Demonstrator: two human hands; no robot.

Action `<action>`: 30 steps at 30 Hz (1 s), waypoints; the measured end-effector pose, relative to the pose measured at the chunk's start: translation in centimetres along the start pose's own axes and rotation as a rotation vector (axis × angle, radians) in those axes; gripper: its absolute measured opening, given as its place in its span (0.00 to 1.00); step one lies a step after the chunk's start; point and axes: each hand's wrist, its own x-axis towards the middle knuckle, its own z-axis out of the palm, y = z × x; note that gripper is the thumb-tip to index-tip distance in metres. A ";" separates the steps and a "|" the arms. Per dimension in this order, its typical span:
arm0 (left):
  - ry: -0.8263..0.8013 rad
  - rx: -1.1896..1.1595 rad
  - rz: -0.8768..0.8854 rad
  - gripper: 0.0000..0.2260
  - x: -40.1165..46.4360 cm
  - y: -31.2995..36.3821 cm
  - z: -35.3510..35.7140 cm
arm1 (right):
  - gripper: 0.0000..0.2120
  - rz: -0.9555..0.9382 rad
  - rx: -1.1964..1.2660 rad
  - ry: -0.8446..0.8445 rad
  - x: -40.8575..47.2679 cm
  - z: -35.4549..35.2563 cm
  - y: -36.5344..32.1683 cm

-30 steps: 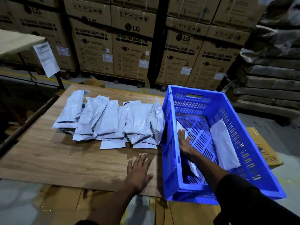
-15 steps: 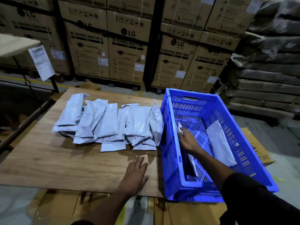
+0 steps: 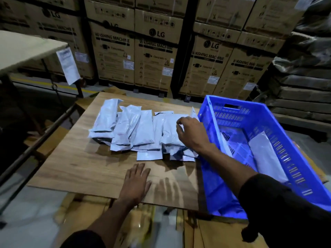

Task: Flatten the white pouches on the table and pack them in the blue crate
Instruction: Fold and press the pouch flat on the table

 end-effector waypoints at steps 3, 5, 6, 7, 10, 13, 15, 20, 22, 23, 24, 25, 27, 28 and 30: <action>-0.010 -0.031 0.065 0.31 -0.8 -1.8 -0.4 | 0.17 0.126 -0.042 -0.248 -0.7 3.8 -1.3; -0.035 -0.082 0.099 0.38 -1.0 -2.5 -0.8 | 0.21 0.189 -0.075 -0.345 -1.2 6.1 -1.5; -0.032 -0.098 0.097 0.40 -0.9 -2.5 -0.9 | 0.22 0.215 -0.086 -0.367 -1.2 7.0 -1.5; -0.026 -0.099 0.100 0.41 -0.9 -2.5 -1.0 | 0.24 0.242 -0.087 -0.376 -1.1 7.9 -1.6; -0.029 -0.109 0.113 0.41 -1.0 -2.3 -1.0 | 0.29 0.338 -0.038 -0.367 -0.4 9.8 -2.3; -0.041 -0.099 0.106 0.38 -1.2 -2.4 -1.0 | 0.34 0.384 -0.022 -0.355 0.1 11.2 -3.2; -0.055 -0.067 0.097 0.28 -1.1 -2.3 -1.0 | 0.34 0.411 -0.045 -0.342 0.3 11.7 -3.5; -0.041 -0.060 0.103 0.24 -0.9 -2.3 -0.6 | 0.32 0.511 -0.059 -0.341 1.0 12.0 -2.6; -0.029 -0.069 0.107 0.24 -1.1 -2.3 -0.7 | 0.31 0.529 -0.019 -0.302 1.0 11.4 -2.1; -0.025 -0.068 0.107 0.25 -1.2 -2.3 -0.8 | 0.31 0.524 -0.007 -0.264 0.8 11.0 -1.9; -0.023 -0.068 0.101 0.26 -1.2 -2.2 -0.8 | 0.31 0.514 0.007 -0.222 0.5 10.5 -1.9; -0.022 -0.072 0.088 0.27 -1.3 -2.1 -0.9 | 0.31 0.498 0.029 -0.186 0.1 9.9 -2.0; 0.013 -0.104 0.053 0.32 -1.4 -2.2 -0.9 | 0.33 0.461 0.093 -0.129 -1.5 9.1 -2.5; 0.044 -0.139 0.044 0.35 -1.4 -2.3 -0.7 | 0.33 0.444 0.125 -0.105 -2.7 8.9 -2.9; 0.091 -0.220 0.060 0.38 -1.6 -2.6 -0.3 | 0.34 0.383 0.142 -0.054 -6.0 9.0 -3.4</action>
